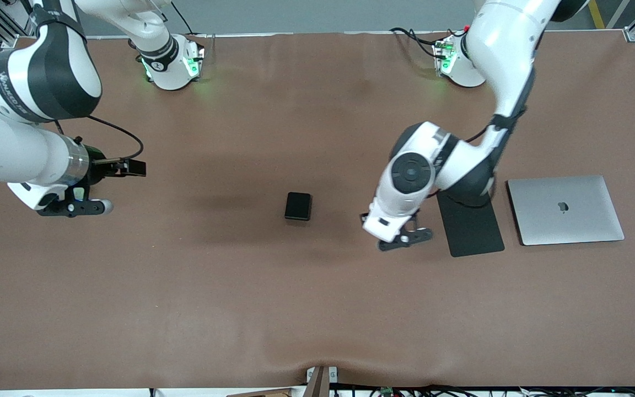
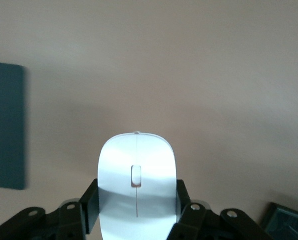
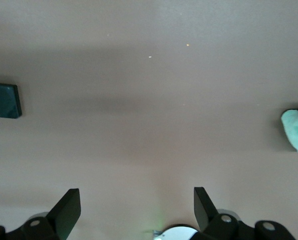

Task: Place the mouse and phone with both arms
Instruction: 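Carry the mouse to the pad while the right gripper reaches the phone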

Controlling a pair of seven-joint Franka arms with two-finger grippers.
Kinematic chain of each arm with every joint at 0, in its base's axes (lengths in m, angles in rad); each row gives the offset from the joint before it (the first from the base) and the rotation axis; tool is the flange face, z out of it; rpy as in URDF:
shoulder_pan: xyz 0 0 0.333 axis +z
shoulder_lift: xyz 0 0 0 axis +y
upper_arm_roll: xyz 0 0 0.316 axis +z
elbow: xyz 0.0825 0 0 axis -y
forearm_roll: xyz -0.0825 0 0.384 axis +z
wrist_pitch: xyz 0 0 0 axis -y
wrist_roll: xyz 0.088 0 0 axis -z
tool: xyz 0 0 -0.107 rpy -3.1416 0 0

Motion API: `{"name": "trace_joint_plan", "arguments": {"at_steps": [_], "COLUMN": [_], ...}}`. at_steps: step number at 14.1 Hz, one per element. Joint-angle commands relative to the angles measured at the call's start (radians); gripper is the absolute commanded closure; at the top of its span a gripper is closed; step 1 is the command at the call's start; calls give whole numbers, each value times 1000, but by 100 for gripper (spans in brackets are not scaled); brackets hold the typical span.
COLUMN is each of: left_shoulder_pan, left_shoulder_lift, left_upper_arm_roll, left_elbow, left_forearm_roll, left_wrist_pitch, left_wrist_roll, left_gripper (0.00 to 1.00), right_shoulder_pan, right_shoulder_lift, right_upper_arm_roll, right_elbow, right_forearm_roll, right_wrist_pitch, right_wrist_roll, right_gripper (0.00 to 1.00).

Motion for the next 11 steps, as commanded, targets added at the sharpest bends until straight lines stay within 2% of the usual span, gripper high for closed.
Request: {"name": "trace_joint_plan", "arguments": {"at_steps": [1,3,7,9,11], "left_shoulder_pan": [113,215,378,408,418], "left_shoulder_lift": [-73,-101,-121,-112,-110], "left_upper_arm_roll": [-8,-15,-16,-16,-15], "left_elbow": [-38,-61,-166,-234,-352], "left_forearm_roll": [10,12,15,15,21], "left_wrist_pitch": [-66,-99,-77,5,163], "left_wrist_roll": [111,199,409,425,425], "left_gripper": [100,100,100,100,100], "right_shoulder_pan": [60,117,158,189,238], "right_shoulder_lift": [31,54,100,129,161], "right_upper_arm_roll": [-3,-3,-3,-3,-3], "right_elbow": [16,16,18,18,16], "right_forearm_roll": [18,48,104,104,104], "right_wrist_pitch": [34,71,122,157,206], "right_wrist_roll": [122,202,221,261,330], "right_gripper": [0,0,0,0,0]}}
